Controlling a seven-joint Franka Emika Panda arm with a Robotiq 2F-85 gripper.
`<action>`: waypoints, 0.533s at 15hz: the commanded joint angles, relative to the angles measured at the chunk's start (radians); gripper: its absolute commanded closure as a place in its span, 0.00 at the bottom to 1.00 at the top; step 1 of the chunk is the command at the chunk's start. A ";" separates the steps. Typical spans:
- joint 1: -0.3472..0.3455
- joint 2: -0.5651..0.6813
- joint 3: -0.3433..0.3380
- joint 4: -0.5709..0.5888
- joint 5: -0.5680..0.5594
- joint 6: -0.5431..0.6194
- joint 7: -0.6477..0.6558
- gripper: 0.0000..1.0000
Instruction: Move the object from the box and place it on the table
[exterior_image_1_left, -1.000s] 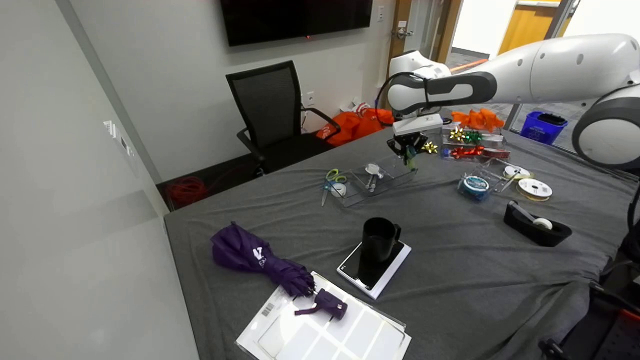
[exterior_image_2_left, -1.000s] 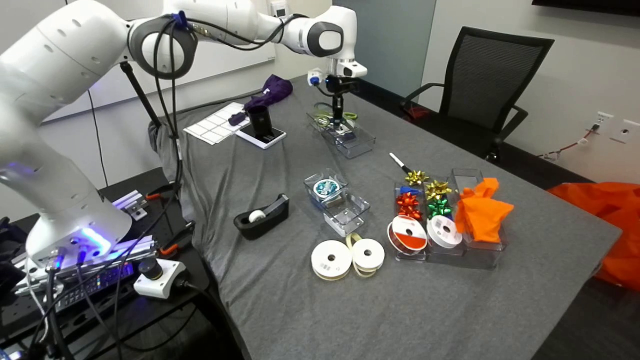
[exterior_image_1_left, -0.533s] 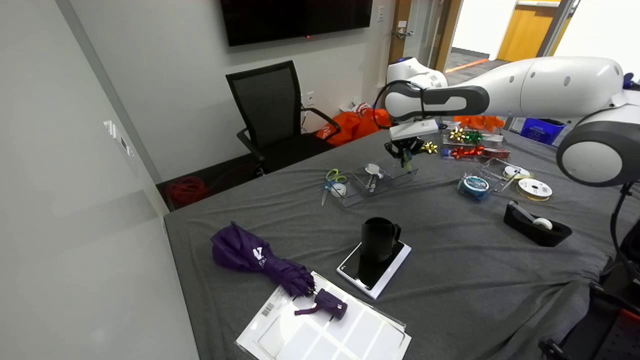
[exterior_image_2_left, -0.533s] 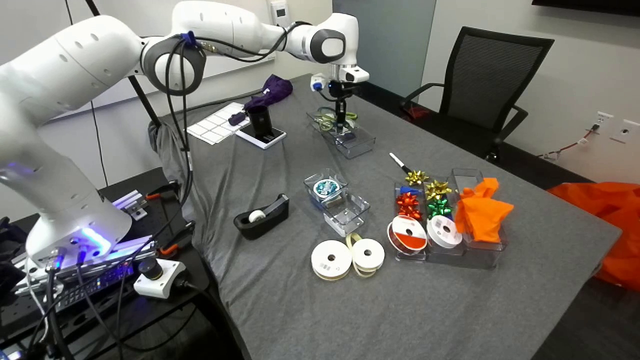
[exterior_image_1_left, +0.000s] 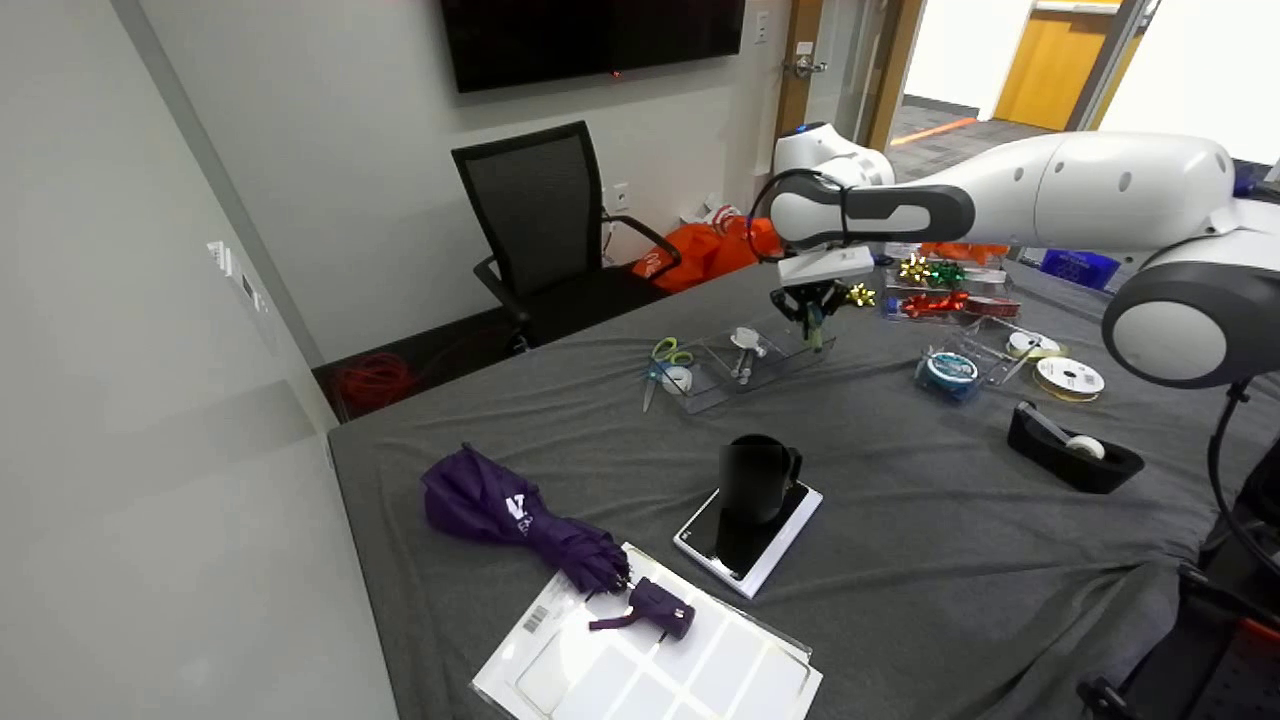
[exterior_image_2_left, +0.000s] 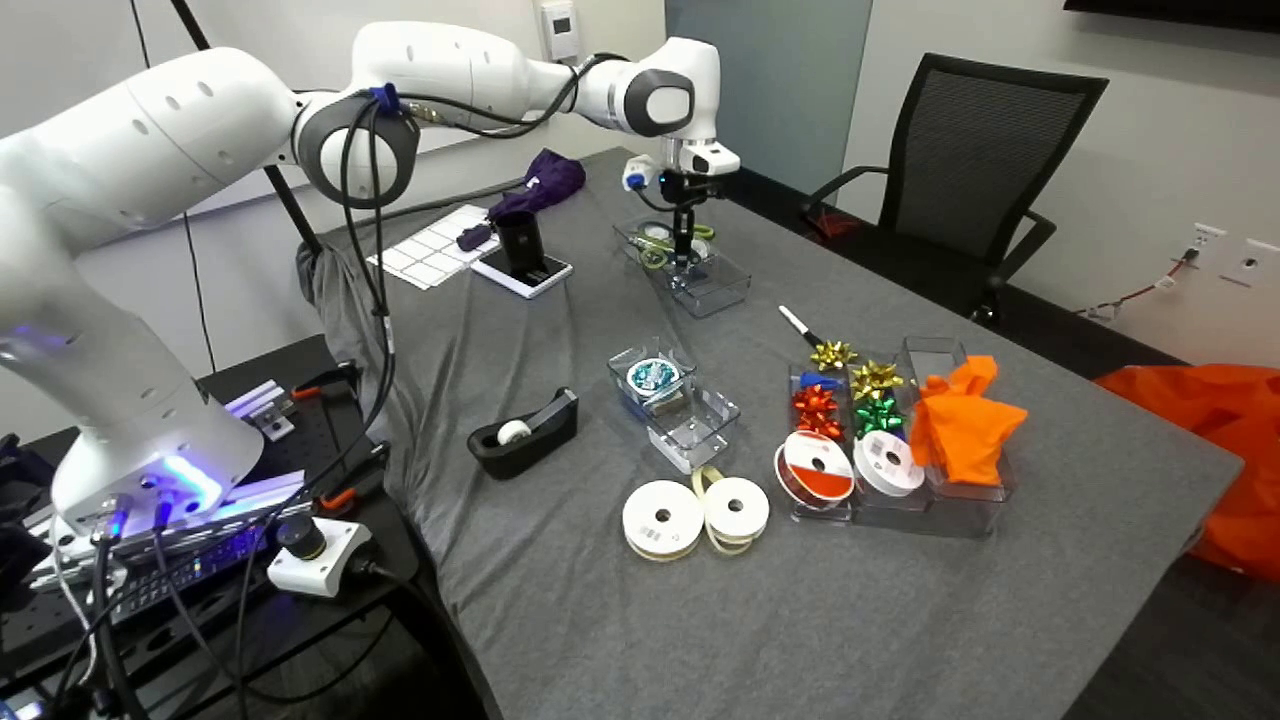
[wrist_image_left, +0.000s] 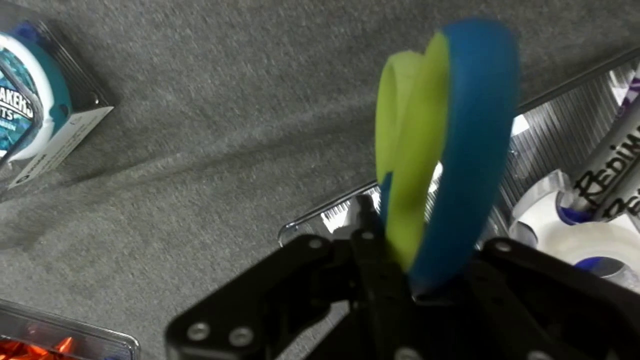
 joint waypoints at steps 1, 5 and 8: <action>-0.008 0.016 0.001 0.053 0.011 -0.058 0.043 0.61; -0.010 0.013 0.002 0.061 0.010 -0.080 0.077 0.34; -0.010 0.014 0.002 0.064 0.009 -0.088 0.092 0.14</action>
